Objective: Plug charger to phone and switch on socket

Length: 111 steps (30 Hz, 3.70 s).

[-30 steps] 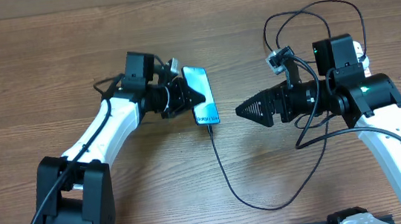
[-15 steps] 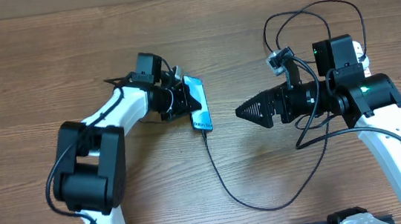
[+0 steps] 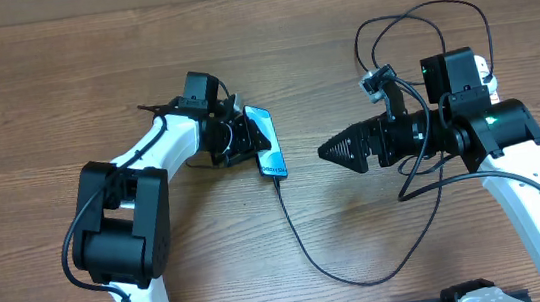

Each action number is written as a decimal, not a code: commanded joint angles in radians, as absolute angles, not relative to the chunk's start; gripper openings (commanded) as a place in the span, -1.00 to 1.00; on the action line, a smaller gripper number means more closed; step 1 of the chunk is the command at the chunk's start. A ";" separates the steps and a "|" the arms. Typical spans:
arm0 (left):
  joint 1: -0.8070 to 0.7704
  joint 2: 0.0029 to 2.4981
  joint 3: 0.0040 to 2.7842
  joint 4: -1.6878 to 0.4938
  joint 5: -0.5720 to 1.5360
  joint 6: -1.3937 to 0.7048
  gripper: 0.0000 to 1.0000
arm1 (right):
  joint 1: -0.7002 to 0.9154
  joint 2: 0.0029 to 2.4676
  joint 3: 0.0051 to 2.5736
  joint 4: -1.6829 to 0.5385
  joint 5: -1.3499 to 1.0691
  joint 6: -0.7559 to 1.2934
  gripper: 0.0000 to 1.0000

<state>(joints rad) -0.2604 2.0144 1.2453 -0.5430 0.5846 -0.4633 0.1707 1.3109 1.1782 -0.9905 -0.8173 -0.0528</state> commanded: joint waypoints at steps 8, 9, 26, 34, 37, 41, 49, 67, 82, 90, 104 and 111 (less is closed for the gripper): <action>-0.258 2.014 1.264 -0.588 0.487 -0.449 0.02 | 0.169 1.296 1.198 -1.013 -0.808 -0.058 1.00; -0.258 2.014 1.264 -0.593 0.487 -0.449 0.03 | 0.169 1.296 1.198 -1.014 -0.808 -0.058 1.00; -0.189 2.000 1.448 -0.879 0.471 -0.397 0.50 | 0.083 1.296 1.262 -1.020 -0.733 -0.029 1.00; -0.196 1.884 1.614 -0.995 0.437 -0.321 0.60 | -0.245 1.298 1.288 -0.998 -0.659 0.019 1.00; -0.211 1.826 1.626 -0.989 0.437 -0.313 0.68 | -0.380 1.307 1.288 -0.954 -0.594 0.081 1.00; -0.228 1.771 1.626 -0.984 0.436 -0.305 0.79 | -0.503 1.340 1.288 -0.865 -0.465 0.167 0.62; -0.237 1.752 1.626 -0.992 0.437 -0.299 0.99 | -0.539 1.541 1.288 -0.739 -0.268 0.241 -0.93; -0.237 1.752 1.626 -0.991 0.437 -0.300 1.00 | -0.546 1.874 1.293 -0.509 -0.210 0.296 -0.93; -0.237 1.752 1.626 -0.988 0.437 -0.303 1.00 | -0.546 1.947 1.293 -0.487 -0.213 0.296 -0.92; -0.237 1.752 1.626 -0.979 0.437 -0.303 1.00 | -0.545 1.959 1.291 -0.479 -0.213 0.296 -0.93; -0.237 1.752 1.626 -0.967 0.437 -0.303 1.00 | -0.545 2.012 1.291 -0.452 -0.215 0.295 -0.93; -0.237 1.752 1.626 -0.965 0.437 -0.303 1.00 | -0.535 2.012 1.291 -0.462 -0.283 0.287 -0.93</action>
